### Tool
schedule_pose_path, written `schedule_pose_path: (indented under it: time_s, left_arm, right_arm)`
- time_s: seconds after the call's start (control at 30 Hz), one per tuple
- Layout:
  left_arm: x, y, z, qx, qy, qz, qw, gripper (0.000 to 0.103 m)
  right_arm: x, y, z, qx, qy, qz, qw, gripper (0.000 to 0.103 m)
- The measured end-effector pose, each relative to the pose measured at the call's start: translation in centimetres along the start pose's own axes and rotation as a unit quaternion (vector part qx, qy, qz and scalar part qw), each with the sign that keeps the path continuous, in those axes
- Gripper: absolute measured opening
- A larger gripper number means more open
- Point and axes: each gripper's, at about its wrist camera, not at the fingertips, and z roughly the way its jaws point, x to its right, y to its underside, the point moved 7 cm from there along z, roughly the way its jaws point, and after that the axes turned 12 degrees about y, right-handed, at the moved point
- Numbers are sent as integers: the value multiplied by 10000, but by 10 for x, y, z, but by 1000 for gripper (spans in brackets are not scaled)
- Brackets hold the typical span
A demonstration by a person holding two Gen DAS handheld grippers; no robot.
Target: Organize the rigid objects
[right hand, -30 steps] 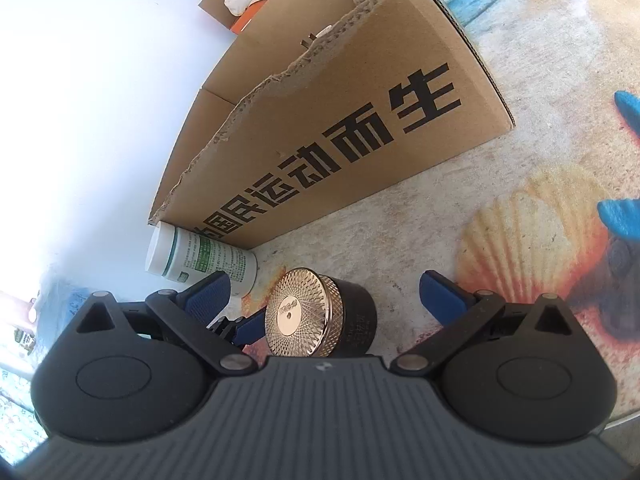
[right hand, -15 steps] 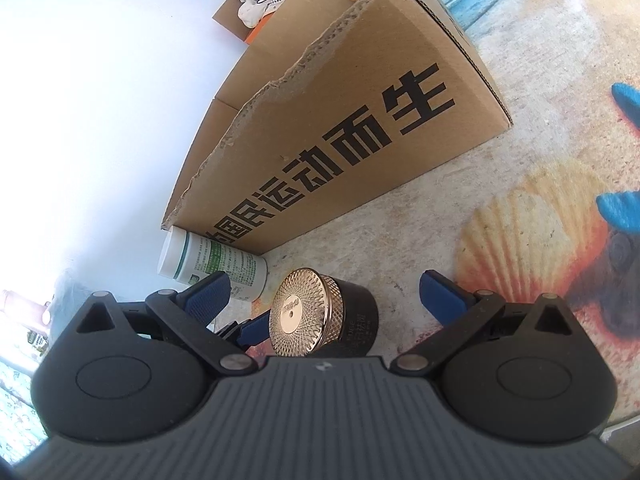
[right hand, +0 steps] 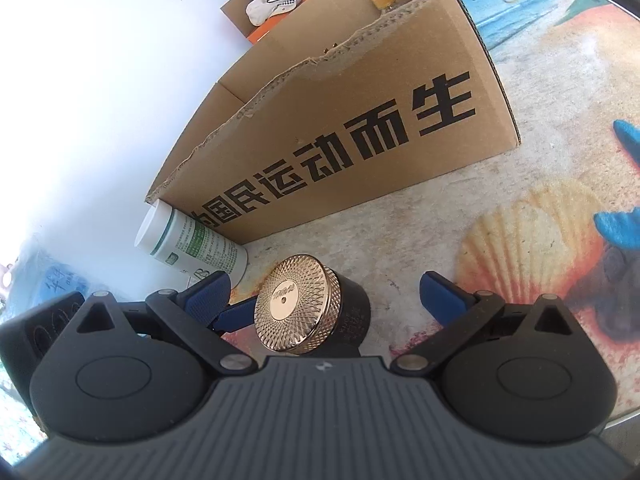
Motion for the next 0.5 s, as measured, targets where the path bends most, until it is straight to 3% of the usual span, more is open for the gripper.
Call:
schedule_pose_path:
  time_s: [0.27, 0.37, 0.43, 0.5]
  left_arm:
    - [4, -4, 3, -16, -262, 214, 9994, 101]
    - [12, -5, 5, -4, -370, 570, 9977, 95]
    - [17, -6, 7, 23, -472, 803, 9956, 90]
    - [22, -8, 10, 21, -528, 995, 9936, 79]
  right_arm:
    - [-2, 1, -20, 415, 41, -317, 9986, 98]
    - [-3, 2, -19, 391, 47, -347, 9986, 90]
    - [-4, 2, -16, 331, 45, -312, 9990, 77]
    - [-6, 3, -13, 280, 35, -296, 9992, 70]
